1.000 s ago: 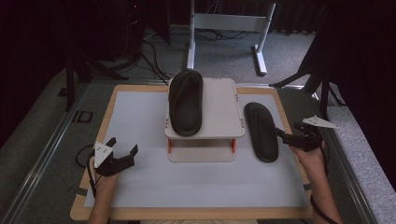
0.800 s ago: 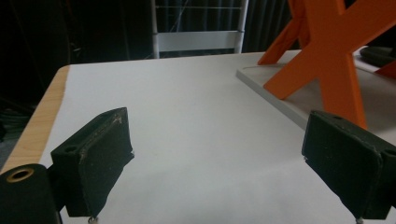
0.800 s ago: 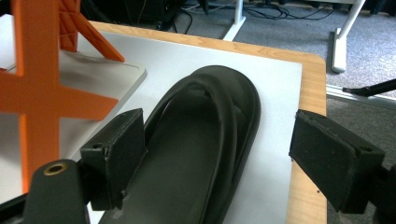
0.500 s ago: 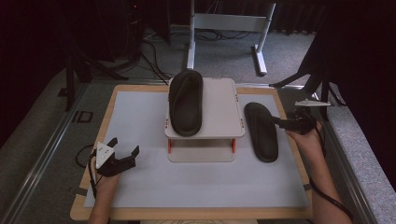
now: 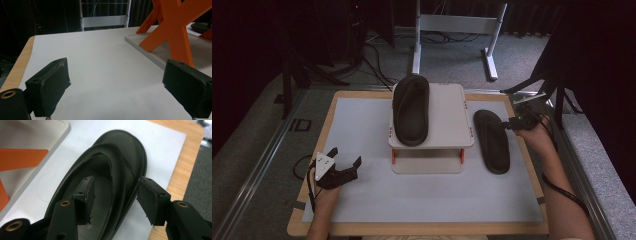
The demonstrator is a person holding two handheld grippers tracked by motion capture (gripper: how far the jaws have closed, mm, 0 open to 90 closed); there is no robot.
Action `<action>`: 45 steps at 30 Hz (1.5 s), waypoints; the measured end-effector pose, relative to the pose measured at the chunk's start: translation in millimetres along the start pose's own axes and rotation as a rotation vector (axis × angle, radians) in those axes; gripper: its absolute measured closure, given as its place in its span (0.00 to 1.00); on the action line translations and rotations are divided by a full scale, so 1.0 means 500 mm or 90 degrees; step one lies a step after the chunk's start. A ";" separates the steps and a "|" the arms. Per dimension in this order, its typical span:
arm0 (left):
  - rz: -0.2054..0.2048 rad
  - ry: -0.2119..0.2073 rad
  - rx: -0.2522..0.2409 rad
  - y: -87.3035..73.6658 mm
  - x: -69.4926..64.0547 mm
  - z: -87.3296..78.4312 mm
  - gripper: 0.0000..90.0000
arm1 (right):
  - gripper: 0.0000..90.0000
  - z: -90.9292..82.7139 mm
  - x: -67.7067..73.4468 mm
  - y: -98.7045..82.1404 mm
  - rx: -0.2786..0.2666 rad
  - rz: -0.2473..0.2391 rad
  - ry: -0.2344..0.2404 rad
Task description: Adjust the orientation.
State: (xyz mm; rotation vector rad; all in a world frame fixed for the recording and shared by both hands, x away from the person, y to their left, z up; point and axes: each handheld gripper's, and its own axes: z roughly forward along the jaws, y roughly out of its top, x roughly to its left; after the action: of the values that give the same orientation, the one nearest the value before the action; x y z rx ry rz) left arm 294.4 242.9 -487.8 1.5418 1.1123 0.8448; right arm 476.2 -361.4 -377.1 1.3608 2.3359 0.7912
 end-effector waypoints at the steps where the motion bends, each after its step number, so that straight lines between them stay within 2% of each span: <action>1: 0.000 0.000 0.000 0.000 0.000 0.000 0.08 | 0.58 0.005 -0.002 0.007 0.015 0.007 0.008; 6: -0.001 -0.001 0.000 0.000 0.000 0.000 0.08 | 0.59 0.031 -0.008 0.024 0.070 0.017 0.022; 9: -0.002 -0.002 0.001 0.000 0.001 0.000 0.08 | 0.59 0.046 -0.010 0.030 0.083 0.015 0.020; 12: -0.004 -0.002 0.002 0.000 0.001 0.000 0.08 | 0.61 0.061 -0.015 0.034 0.101 0.031 0.035; 17: -0.003 -0.002 0.003 0.000 0.001 0.000 0.08 | 0.65 0.076 -0.022 0.038 0.121 0.045 0.033; 18: -0.002 -0.002 0.003 0.000 0.001 0.001 0.08 | 0.68 0.084 -0.025 0.040 0.139 0.051 0.030; 22: -0.002 -0.002 0.004 0.000 0.001 0.001 0.08 | 0.73 0.100 -0.029 0.037 0.166 0.054 0.031; 27: -0.004 -0.002 0.003 0.000 0.002 0.001 0.08 | 0.78 0.114 -0.027 0.032 0.185 0.054 0.027; 35: -0.005 -0.001 0.003 0.000 0.002 0.001 0.08 | 0.81 0.113 -0.019 0.036 0.202 0.064 0.012; 41: -0.004 -0.002 0.003 0.000 0.002 0.001 0.08 | 0.81 0.104 -0.018 0.037 0.208 0.062 0.008; 45: -0.005 -0.001 0.003 0.000 0.002 0.001 0.08 | 0.81 0.090 -0.022 0.036 0.205 0.067 0.017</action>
State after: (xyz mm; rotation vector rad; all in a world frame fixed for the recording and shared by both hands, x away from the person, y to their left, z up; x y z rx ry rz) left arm 295.0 243.6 -487.8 1.5409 1.1185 0.8359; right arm 517.7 -350.3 -401.7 1.6212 2.5108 0.4741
